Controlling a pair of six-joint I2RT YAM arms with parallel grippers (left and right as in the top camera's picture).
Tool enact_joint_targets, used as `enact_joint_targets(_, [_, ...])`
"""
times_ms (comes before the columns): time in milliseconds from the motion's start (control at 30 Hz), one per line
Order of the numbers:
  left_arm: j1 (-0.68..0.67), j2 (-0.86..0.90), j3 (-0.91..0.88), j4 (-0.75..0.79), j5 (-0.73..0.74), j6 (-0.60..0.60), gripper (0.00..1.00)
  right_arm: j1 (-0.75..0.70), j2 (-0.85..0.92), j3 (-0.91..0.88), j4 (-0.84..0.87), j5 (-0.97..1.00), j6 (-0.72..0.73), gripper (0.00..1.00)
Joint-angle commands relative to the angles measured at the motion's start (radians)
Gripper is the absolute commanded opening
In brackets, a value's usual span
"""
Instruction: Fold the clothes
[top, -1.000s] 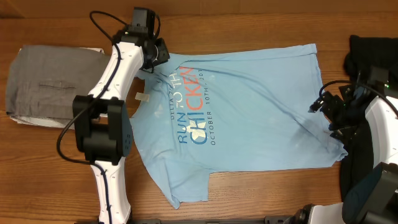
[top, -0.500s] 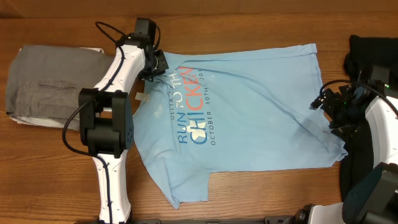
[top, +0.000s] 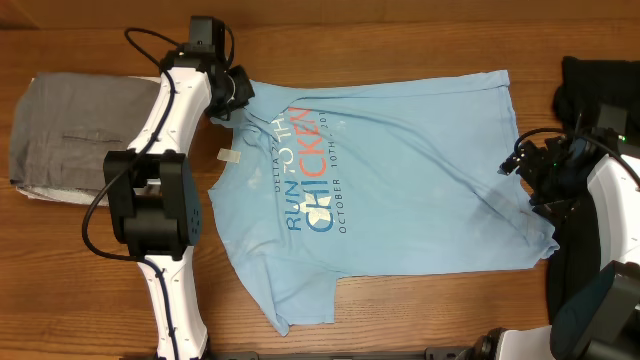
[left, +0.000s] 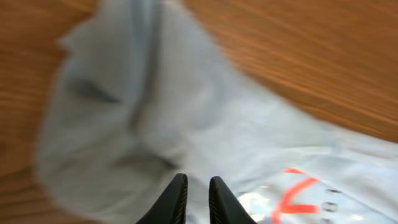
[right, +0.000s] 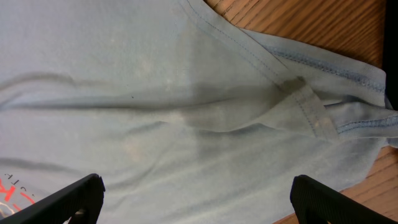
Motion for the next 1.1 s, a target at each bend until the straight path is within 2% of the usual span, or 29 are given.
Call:
enact_joint_targets(0, [-0.034,-0.019,0.019,0.026,0.133,-0.033,0.18,0.001,-0.006,-0.003,0.006,-0.006,0.001,1.0])
enact_joint_targets(133, [-0.085,-0.015,0.016,0.015,0.092,-0.033,0.26,0.001,-0.006,-0.003,0.006,-0.005,0.001,1.0])
enact_joint_targets(267, [-0.146,-0.015,-0.011,0.027,-0.014,-0.063,0.33,0.001,-0.006,-0.003,0.006,-0.005,0.001,1.0])
enact_joint_targets(400, [-0.179,-0.015,-0.035,0.031,-0.107,-0.138,0.44,0.001,-0.006,-0.003,0.006,-0.006,0.001,1.0])
enact_joint_targets(567, [-0.18,-0.015,-0.048,0.046,-0.104,-0.243,0.5,0.001,-0.006,-0.003,0.006,-0.006,0.001,1.0])
enact_joint_targets(733, [-0.167,-0.015,-0.085,0.075,-0.103,-0.386,0.5,0.001,-0.006,-0.003,0.006,-0.006,0.001,1.0])
enact_joint_targets(1067, [-0.167,-0.015,-0.189,0.151,-0.096,-0.533,0.48,0.001,-0.006,-0.003,0.006,-0.006,0.002,1.0])
